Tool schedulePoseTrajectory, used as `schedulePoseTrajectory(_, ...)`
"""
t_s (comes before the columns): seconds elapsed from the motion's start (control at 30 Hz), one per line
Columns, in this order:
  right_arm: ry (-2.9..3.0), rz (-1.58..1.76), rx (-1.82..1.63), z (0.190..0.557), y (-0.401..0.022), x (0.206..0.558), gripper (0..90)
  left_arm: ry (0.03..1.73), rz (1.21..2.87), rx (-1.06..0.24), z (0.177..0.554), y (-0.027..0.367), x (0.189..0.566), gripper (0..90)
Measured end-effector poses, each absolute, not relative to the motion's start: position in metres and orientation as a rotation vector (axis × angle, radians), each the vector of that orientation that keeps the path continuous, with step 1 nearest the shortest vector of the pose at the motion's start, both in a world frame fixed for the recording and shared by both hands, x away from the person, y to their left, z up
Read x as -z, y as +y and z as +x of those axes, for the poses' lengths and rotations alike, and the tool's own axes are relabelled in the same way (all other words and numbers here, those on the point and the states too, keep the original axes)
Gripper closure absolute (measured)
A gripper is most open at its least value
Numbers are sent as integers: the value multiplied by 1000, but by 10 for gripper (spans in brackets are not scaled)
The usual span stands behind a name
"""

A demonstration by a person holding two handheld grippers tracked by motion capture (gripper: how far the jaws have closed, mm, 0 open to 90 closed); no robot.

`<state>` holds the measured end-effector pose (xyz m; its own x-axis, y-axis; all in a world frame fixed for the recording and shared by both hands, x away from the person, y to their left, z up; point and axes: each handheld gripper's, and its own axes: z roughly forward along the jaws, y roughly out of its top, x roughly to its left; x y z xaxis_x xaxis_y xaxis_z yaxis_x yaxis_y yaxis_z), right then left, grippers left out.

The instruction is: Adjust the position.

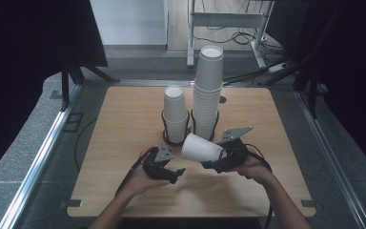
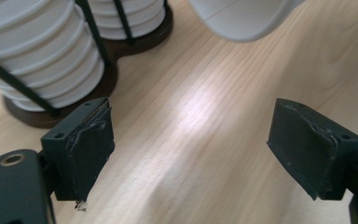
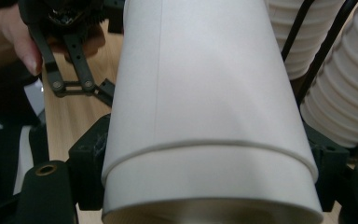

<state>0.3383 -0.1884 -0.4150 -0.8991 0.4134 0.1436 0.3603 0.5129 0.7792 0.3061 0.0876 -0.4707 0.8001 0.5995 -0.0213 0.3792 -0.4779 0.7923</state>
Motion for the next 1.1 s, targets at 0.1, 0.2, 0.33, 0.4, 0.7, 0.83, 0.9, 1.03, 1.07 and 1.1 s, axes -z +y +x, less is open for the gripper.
schedulePoseTrajectory(0.1,2612,692,-1428,335,-190,419,224,717,2083,-281,305,91,470,140)
schedulePoseTrajectory(0.2,2524,713,-1515,332,-191,425,225,728,2015,-213,304,95,469,140)
schedulePoseTrajectory(0.33,2414,722,-1630,327,-188,436,225,762,1905,-82,309,102,468,137)
schedulePoseTrajectory(0.4,2371,725,-1690,325,-186,441,225,766,1876,-69,310,104,467,134)
schedulePoseTrajectory(0.7,2252,723,-1837,318,-187,462,225,740,1831,-34,307,104,467,118)
schedulePoseTrajectory(0.83,2236,725,-1852,316,-186,470,225,756,1809,-14,308,103,467,118)
schedulePoseTrajectory(0.9,2230,731,-1848,316,-186,472,225,764,1797,-19,308,103,466,117)
schedulePoseTrajectory(1.03,2213,746,-1867,315,-186,477,225,773,1758,-8,308,102,464,112)
schedulePoseTrajectory(1.07,2211,748,-1873,315,-185,479,224,777,1748,1,308,102,464,109)
schedulePoseTrajectory(1.1,2206,745,-1873,314,-185,480,224,777,1748,1,308,102,464,108)
